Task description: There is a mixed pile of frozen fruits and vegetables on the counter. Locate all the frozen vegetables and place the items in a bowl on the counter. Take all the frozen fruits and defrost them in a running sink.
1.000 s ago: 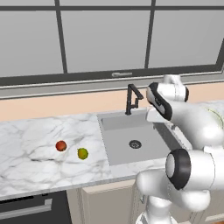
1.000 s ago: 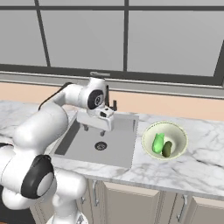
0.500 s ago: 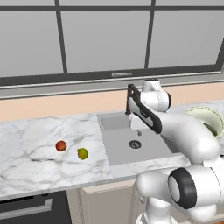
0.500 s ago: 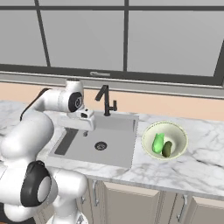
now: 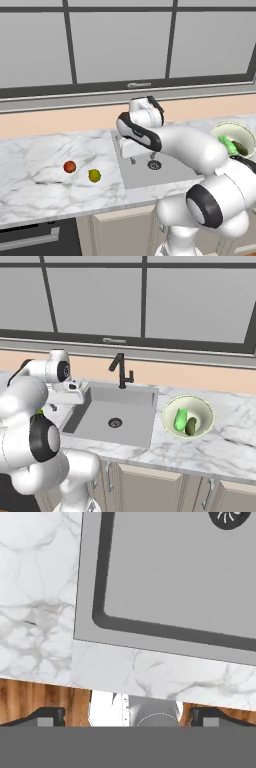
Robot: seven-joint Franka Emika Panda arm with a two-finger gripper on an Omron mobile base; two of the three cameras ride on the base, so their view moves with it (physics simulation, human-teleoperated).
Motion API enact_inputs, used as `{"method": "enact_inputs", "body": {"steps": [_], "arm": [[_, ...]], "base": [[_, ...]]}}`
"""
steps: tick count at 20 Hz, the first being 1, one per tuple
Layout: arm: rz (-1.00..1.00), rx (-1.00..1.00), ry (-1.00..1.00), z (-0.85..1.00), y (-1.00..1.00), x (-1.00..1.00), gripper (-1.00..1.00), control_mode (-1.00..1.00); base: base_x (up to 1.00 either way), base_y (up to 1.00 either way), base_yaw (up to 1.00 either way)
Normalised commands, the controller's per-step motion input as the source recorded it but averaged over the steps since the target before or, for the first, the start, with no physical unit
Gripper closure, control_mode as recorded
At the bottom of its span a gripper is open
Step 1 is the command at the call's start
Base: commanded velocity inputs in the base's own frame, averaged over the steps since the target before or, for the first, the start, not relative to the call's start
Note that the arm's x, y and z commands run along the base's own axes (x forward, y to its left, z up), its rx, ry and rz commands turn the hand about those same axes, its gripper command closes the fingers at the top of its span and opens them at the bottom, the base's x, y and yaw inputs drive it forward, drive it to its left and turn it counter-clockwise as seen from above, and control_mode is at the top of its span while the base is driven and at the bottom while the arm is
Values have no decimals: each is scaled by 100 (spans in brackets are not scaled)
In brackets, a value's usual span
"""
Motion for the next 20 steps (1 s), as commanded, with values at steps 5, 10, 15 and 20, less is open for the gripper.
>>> {"method": "enact_inputs", "body": {"steps": [5, 10, 15, 20], "arm": [[20, -1, 5, -10, 95, 2, -100, -100], [19, -2, 2, -25, 94, 10, -100, -100], [9, 2, -23, -27, 40, 2, -100, -100], [1, -1, -14, -16, 15, 2, -100, -100]], "base": [[0, 0, 0], [0, 0, 0], [0, 0, 0], [0, 0, 0]]}}
